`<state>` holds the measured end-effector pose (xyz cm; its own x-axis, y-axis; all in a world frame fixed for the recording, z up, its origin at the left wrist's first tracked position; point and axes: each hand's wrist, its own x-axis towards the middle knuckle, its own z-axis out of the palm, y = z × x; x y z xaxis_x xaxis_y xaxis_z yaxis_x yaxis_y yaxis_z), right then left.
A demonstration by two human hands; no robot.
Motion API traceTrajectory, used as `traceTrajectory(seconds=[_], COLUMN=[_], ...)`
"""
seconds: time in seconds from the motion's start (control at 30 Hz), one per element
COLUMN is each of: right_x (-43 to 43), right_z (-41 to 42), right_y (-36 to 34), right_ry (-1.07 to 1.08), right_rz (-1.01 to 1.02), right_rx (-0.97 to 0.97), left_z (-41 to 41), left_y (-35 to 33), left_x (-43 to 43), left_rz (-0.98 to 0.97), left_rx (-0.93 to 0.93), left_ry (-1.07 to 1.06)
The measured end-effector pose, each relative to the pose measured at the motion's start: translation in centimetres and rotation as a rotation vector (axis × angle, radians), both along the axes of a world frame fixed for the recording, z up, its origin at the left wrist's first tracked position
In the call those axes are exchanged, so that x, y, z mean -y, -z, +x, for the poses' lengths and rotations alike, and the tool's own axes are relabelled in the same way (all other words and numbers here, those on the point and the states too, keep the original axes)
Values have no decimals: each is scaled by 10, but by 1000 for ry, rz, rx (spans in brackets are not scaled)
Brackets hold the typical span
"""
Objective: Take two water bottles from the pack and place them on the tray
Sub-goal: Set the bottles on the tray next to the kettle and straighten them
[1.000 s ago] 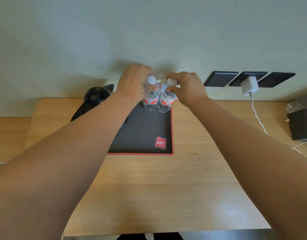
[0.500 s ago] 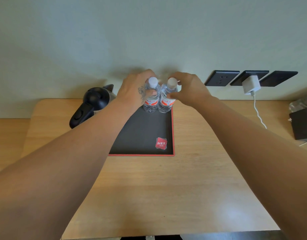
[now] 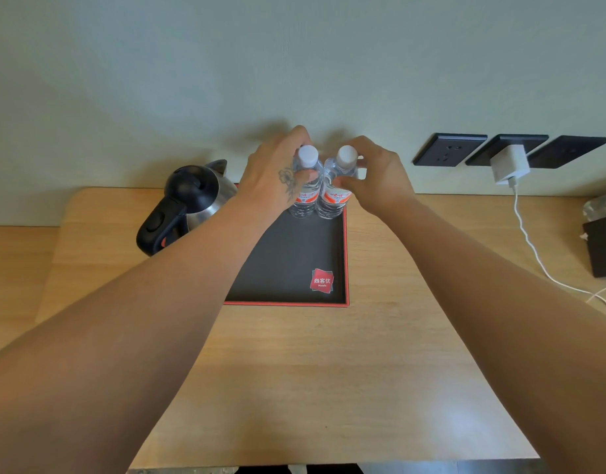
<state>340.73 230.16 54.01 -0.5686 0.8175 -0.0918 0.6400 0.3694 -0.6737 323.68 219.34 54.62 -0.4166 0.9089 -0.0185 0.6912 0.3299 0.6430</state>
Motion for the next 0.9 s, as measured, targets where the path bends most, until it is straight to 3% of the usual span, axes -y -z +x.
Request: traceTrajectory(seconds=[0.43, 0.77, 0.9], right_x=[4, 15, 25], right_z=[14, 28, 19], right_y=[6, 88, 117], right_ry=[-24, 105, 110], right_rz=[-73, -181, -122], right_rx=[-58, 212, 207], left_z=[0, 1, 14], left_y=[11, 78, 106], left_x=[8, 15, 17], left_rz=[0, -283, -271], left_rx=[96, 469, 467], left_ry=[-45, -328, -322])
